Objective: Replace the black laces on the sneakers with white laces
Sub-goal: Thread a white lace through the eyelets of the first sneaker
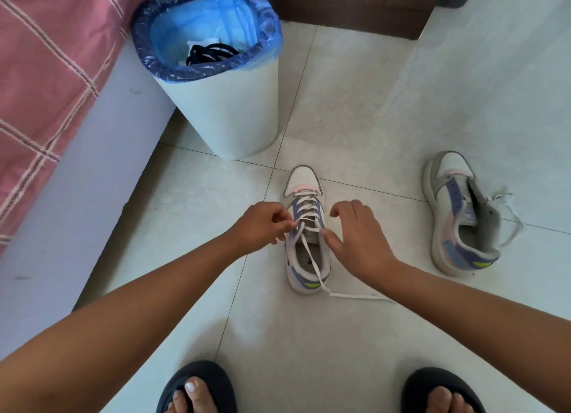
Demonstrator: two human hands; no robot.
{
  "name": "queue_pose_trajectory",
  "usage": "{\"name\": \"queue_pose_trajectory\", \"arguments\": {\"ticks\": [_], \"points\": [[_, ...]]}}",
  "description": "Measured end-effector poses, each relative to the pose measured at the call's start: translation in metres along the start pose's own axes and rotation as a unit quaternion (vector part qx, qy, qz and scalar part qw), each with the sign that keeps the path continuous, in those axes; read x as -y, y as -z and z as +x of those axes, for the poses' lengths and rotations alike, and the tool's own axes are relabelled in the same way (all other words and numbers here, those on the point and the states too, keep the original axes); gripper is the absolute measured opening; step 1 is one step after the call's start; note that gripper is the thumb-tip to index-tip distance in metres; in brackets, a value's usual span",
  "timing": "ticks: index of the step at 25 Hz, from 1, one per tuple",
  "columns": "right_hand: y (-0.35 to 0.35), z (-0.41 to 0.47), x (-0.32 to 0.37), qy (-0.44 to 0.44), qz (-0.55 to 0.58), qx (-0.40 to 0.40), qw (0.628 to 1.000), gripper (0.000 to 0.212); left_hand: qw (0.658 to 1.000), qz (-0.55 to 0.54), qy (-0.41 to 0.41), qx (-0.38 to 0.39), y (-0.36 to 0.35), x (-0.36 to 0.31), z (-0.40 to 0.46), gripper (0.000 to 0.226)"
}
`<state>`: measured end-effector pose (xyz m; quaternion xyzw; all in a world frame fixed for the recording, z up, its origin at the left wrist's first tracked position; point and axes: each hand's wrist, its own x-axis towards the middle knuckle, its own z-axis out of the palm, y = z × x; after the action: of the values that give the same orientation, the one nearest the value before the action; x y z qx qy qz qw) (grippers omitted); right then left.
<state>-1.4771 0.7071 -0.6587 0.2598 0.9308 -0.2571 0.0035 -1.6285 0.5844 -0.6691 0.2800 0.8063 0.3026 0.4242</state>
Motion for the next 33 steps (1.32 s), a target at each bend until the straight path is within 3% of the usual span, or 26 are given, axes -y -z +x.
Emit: {"name": "queue_pose_trajectory", "arguments": {"ticks": [1, 2, 5, 7, 8, 10, 13, 15, 18, 20, 24, 27, 31, 33], "points": [[0.0, -0.003, 0.006, 0.048, -0.043, -0.049, 0.997, 0.02, 1.0, 0.009, -0.001, 0.004, -0.001, 0.0, 0.0, 0.01], [0.0, -0.005, 0.012, 0.058, -0.054, -0.034, 0.996, 0.018, 1.0, 0.014, -0.007, 0.003, -0.003, -0.001, -0.001, 0.01], [-0.005, -0.006, 0.026, -0.061, -0.003, 0.158, 0.986, 0.025, 0.994, 0.096, -0.047, -0.039, -0.008, -0.007, -0.002, 0.012], [-0.011, -0.001, 0.025, -0.093, 0.026, 0.199, 0.975, 0.023, 0.97, 0.217, -0.088, -0.072, -0.015, -0.013, -0.007, 0.013], [-0.012, 0.002, 0.025, -0.099, 0.049, 0.201, 0.973, 0.021, 0.961, 0.243, -0.091, -0.091, -0.02, -0.015, -0.009, 0.013], [-0.014, 0.005, 0.022, -0.101, 0.082, 0.207, 0.97, 0.021, 0.971, 0.198, -0.04, -0.131, -0.028, -0.016, -0.014, 0.013], [-0.016, 0.004, 0.021, -0.085, 0.031, 0.193, 0.977, 0.019, 0.975, 0.154, 0.022, -0.158, -0.034, -0.017, -0.014, 0.013], [-0.019, 0.003, 0.022, -0.064, 0.007, 0.165, 0.984, 0.021, 0.98, 0.144, 0.014, -0.139, -0.035, -0.015, -0.013, 0.013], [-0.021, 0.006, 0.024, -0.047, 0.011, 0.132, 0.99, 0.024, 0.995, 0.006, 0.031, -0.094, -0.03, -0.007, -0.011, 0.014], [-0.022, 0.011, 0.024, -0.059, 0.024, 0.119, 0.991, 0.023, 0.996, -0.032, 0.044, -0.077, -0.028, -0.002, -0.013, 0.014], [-0.026, 0.01, 0.025, -0.06, 0.014, 0.103, 0.993, 0.025, 0.996, 0.024, 0.008, -0.08, -0.025, -0.007, -0.013, 0.013], [-0.028, 0.009, 0.025, -0.047, -0.019, 0.112, 0.992, 0.024, 0.973, 0.208, -0.029, -0.096, -0.032, -0.02, -0.014, 0.013], [-0.03, 0.01, 0.026, -0.069, -0.014, 0.119, 0.99, 0.025, 0.978, 0.156, 0.079, -0.111, -0.035, -0.029, -0.011, 0.015], [-0.031, 0.008, 0.026, -0.077, -0.003, 0.122, 0.99, 0.025, 0.976, 0.167, 0.093, -0.102, -0.035, -0.031, -0.01, 0.014]]}}
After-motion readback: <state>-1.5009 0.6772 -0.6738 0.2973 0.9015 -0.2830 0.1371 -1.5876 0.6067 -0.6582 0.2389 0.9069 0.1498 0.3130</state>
